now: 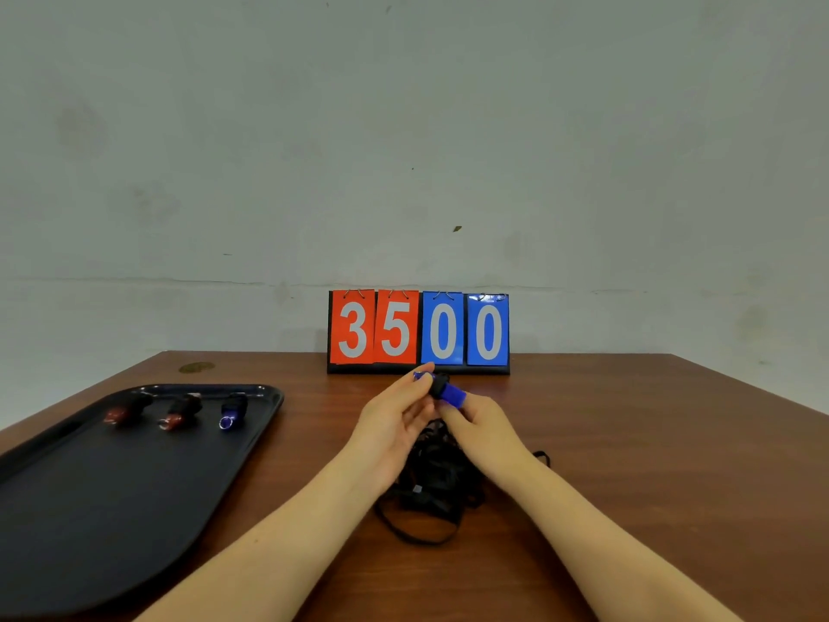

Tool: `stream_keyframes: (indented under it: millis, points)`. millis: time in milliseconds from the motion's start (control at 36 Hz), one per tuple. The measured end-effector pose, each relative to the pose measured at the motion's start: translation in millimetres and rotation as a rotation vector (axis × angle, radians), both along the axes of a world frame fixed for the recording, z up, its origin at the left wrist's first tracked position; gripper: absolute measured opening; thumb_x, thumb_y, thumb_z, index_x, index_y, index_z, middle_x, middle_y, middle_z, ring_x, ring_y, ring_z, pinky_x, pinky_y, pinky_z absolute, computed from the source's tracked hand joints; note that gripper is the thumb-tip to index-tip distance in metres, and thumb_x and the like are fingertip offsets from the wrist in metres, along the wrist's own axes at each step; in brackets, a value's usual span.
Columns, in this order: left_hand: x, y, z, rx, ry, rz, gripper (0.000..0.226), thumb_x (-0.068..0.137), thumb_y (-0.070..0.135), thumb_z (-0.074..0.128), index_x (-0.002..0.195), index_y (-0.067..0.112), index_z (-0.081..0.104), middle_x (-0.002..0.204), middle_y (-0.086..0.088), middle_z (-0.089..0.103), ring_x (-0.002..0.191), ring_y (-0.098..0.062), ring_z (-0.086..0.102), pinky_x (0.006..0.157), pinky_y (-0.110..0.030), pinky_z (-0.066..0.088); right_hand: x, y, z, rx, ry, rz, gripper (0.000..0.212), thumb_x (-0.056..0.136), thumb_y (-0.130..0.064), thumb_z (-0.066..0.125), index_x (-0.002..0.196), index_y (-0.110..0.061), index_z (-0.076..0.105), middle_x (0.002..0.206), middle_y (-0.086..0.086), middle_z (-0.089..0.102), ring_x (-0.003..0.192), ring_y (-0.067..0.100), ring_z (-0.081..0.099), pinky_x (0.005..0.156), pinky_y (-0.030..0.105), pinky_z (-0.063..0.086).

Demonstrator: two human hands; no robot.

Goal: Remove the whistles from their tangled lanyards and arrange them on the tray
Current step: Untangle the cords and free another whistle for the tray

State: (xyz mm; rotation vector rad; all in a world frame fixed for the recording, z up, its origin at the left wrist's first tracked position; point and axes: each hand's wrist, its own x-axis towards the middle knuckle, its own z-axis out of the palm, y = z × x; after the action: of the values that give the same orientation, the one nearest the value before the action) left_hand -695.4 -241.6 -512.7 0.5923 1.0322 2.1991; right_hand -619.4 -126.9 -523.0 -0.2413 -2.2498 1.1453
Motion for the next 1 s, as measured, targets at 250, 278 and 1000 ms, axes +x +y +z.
stream_keyframes:
  millis: [250,278,1000]
  points:
    - [-6.1,2.3,1.2,-0.138,0.187,0.171,0.026,0.089,0.017,0.067,0.115,0.019,0.069,0.105,-0.005,0.074,0.098,-0.017,0.067,0.080,-0.025,0.053,-2.2,-2.4,-3.4,0.385,-0.122,0.016,0.025,0.101,-0.031,0.043,0.103,-0.016,0.063,0.093,0.001,0.068,0.086,0.012,0.062,0.083,0.035,0.051]
    - [-6.3,2.5,1.2,-0.154,0.212,0.195,0.026,0.088,0.016,0.067,0.114,0.020,0.070,0.103,-0.004,0.074,0.097,-0.016,0.067,0.078,-0.024,0.053,-2.1,-3.5,-3.8,0.417,-0.119,0.019,0.025,0.101,-0.031,0.043,0.105,-0.015,0.063,0.094,0.001,0.068,0.087,0.012,0.061,0.084,0.034,0.051]
    - [2.1,-5.5,6.6,-0.113,0.244,0.033,0.023,0.091,0.006,0.060,0.113,0.010,0.066,0.106,-0.010,0.074,0.099,-0.020,0.071,0.079,-0.026,0.058,6.6,15.0,10.9,-0.174,0.163,-0.134,0.028,0.098,-0.030,0.051,0.077,-0.018,0.066,0.054,-0.015,0.056,0.054,-0.004,0.050,0.060,0.014,0.040]
